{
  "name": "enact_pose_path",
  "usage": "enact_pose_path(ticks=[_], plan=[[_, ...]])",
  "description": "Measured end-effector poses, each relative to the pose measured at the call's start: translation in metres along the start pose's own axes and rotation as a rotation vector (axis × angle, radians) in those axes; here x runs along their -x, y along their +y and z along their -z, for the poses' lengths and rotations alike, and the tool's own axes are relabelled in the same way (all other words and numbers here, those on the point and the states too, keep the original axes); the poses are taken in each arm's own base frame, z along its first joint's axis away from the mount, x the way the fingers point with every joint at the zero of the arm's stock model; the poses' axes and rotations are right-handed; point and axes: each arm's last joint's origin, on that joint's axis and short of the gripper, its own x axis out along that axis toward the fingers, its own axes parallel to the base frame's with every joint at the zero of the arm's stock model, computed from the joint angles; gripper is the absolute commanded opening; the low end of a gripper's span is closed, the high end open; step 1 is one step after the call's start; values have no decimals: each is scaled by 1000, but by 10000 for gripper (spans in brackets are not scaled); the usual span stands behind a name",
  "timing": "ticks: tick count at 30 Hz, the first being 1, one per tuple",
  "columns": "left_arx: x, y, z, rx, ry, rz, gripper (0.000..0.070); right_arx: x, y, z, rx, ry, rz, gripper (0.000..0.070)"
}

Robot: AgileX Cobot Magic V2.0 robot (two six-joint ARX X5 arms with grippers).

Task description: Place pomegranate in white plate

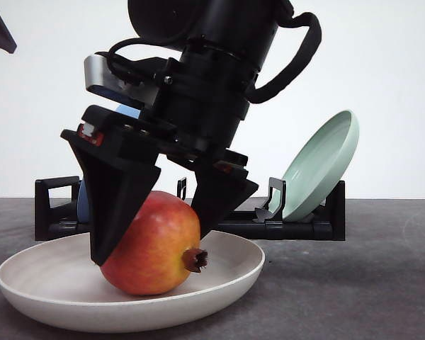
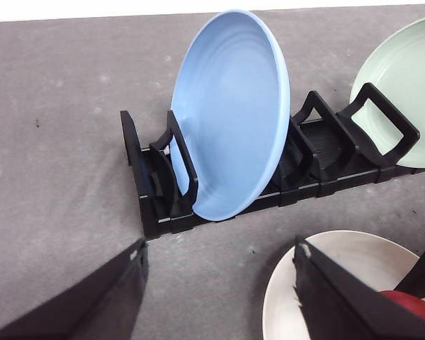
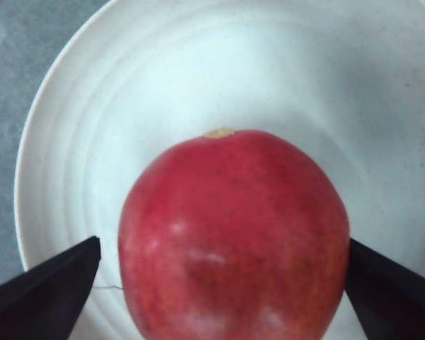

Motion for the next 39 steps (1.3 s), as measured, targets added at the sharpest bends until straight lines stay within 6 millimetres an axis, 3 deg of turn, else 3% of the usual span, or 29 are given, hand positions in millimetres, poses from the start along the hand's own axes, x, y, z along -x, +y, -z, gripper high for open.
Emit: enact_pose_path(ticks=[5,9,19,30,39], plan=[[0,0,0,0,0,0,383,28,2,-3,16,-141,-5,680],[0,0,0,1,0,0,383,58,-2,7,31,-335,-41,671],[0,0,0,9,0,0,383,87,-42,72,-111,-490,-50,631],[0,0,1,21,5,-1,383,114,-81,141,-347,-585,111,620],[0,0,1,39,9,-1,383,139,-97,167,-467,-684,272,620]])
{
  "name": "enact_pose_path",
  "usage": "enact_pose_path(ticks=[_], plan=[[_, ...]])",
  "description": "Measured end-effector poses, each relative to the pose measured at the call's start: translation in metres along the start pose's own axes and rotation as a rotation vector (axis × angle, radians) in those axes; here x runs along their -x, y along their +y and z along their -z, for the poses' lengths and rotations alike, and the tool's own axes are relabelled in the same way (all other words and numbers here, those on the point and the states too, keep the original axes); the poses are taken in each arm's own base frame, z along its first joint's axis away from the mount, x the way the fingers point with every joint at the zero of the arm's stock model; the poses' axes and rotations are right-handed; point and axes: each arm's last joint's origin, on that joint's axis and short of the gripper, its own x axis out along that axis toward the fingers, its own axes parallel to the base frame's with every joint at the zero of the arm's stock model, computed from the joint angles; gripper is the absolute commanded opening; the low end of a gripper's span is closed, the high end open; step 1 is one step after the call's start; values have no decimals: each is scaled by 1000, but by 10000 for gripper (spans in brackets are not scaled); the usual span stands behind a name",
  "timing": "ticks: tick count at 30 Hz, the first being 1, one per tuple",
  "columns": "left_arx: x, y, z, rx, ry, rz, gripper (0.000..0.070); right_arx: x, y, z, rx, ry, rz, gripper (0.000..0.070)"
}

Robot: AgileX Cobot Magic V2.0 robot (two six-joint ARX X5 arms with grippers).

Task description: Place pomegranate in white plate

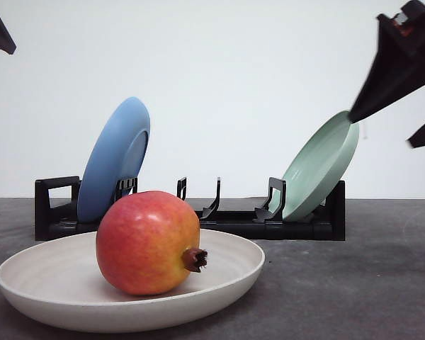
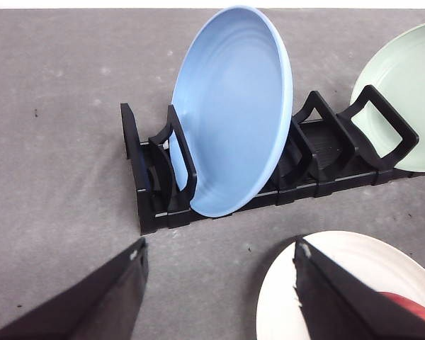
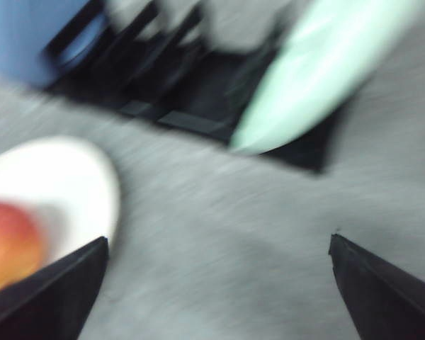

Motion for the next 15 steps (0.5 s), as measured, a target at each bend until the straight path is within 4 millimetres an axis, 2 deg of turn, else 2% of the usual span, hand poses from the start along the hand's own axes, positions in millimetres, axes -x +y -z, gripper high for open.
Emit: enact_pose_path(ticks=[6,7,8,9,10,11,15], plan=[[0,0,1,0,14,-1,390,0,-2,0,-8,0,12,620],[0,0,2,0,20,-2,383,0,-2,0,-8,0,12,603],[0,0,2,0,24,-2,337,0,-2,0,-9,0,12,531],[0,0,3,0,27,-3,238,0,-2,0,-9,0,12,389],[0,0,3,0,28,-3,91,0,-2,0,-9,0,12,172],[0,0,3,1,28,-3,2,0,-2,0,-9,0,12,34],[0,0,3,4,28,-3,0,0,-2,-1,1,-9,10,22]])
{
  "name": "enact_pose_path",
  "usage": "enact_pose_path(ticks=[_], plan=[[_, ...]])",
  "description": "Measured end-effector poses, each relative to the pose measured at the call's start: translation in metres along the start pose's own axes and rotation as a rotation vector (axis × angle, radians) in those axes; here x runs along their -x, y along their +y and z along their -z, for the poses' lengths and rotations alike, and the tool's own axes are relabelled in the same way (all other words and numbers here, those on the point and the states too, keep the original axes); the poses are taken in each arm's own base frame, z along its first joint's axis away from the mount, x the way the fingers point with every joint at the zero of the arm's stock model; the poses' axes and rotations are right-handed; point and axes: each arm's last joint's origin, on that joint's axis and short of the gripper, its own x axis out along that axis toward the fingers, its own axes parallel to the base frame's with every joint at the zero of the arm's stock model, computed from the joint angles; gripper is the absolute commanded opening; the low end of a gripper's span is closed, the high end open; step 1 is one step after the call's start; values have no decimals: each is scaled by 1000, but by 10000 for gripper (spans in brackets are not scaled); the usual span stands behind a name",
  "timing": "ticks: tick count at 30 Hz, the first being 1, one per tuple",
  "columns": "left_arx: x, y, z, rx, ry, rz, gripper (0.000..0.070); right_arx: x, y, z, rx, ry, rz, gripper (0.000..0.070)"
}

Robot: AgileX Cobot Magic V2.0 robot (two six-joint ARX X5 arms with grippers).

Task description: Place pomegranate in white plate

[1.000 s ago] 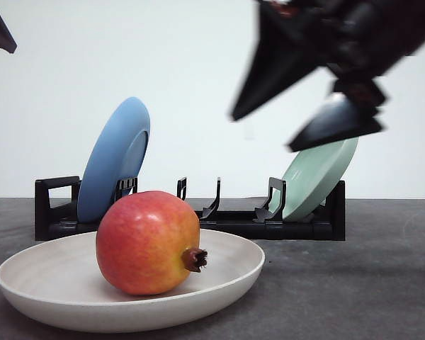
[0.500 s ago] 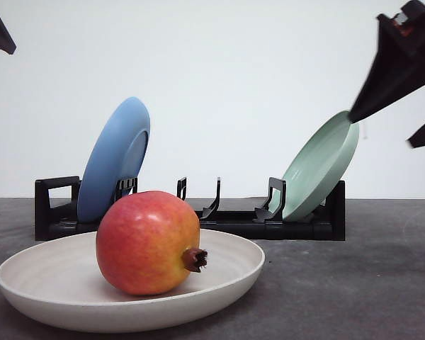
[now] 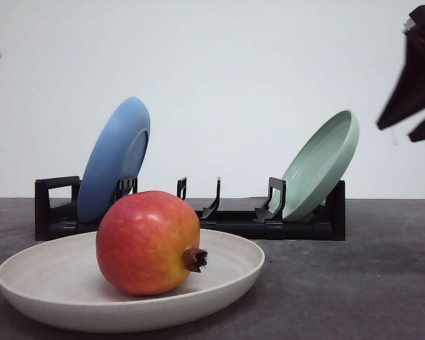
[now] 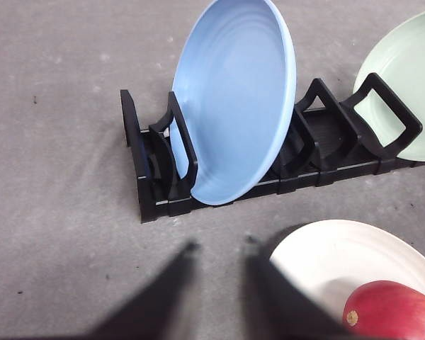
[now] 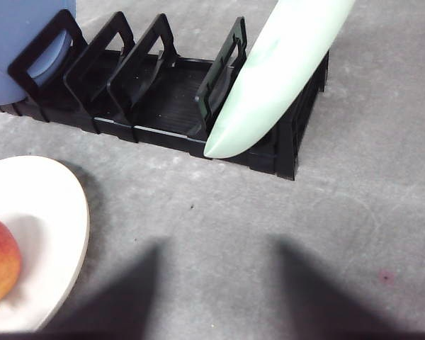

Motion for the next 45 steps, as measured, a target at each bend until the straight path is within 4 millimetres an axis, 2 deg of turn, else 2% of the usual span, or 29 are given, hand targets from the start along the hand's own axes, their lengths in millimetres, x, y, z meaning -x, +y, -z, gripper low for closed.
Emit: enact_pose_path(ticks=[16,19,22,33,39,45], plan=[[1,0,-1,0,-13,0,0,0,0,-3,12,-31,-5,22],[0,2,1,5,-57,-3,0,0,0,-3,12,-31,-5,22],[-4,8,15,13,-114,-21,0,0,0,-3,12,-31,-5,22],[-8,37,93,108,-231,-195,0,0,0,-3,12,-31,-5,22],[-11,48,117,139,-257,-285,0,0,0,-3,12,-32,-5,22],[-13,51,129,116,-280,-317,0,0,0,-3,12,-31,-5,22]])
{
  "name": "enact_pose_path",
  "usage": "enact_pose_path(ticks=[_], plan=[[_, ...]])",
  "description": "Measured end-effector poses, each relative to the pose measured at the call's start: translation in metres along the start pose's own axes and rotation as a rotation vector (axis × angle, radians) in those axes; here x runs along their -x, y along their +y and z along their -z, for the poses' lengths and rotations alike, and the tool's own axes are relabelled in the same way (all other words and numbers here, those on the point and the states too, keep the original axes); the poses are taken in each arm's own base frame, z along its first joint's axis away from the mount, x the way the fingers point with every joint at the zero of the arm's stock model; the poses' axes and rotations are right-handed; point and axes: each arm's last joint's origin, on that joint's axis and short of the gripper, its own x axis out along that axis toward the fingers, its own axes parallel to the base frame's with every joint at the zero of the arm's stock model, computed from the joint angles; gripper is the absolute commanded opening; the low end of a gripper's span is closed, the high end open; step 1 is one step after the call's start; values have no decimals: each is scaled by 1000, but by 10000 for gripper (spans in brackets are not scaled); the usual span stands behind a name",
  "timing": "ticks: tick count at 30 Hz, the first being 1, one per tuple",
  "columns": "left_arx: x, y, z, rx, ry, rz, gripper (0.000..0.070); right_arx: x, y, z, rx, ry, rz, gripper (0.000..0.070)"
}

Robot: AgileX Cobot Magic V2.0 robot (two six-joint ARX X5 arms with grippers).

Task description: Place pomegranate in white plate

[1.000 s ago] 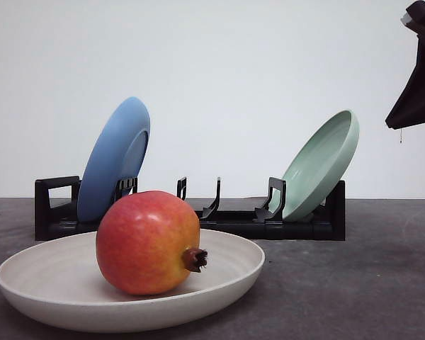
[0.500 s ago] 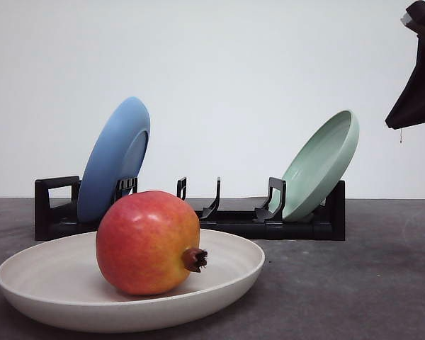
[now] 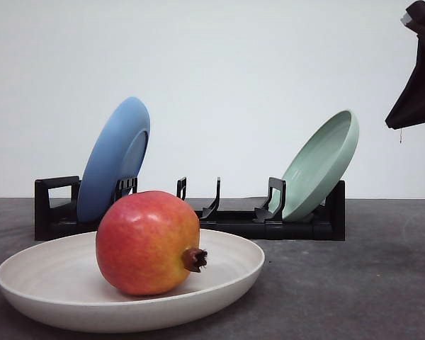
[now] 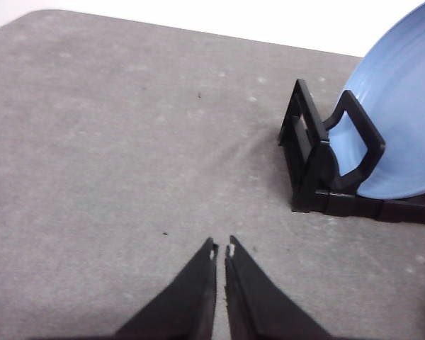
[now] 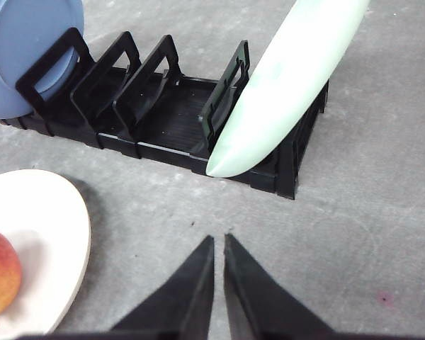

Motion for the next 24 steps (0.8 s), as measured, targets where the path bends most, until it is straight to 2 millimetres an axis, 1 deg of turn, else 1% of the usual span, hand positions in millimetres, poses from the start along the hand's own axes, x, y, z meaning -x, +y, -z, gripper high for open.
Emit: enact_pose_path(ticks=[6,15,24], plan=[[0,1,7,-33,-38,0,0,0,0,0,0,0,0,22],[-3,-3,9,-108,-78,48,0,0,0,-1,2,-6,-1,22],[-3,-3,9,-127,-78,50,0,0,0,-1,2,-6,-1,22]])
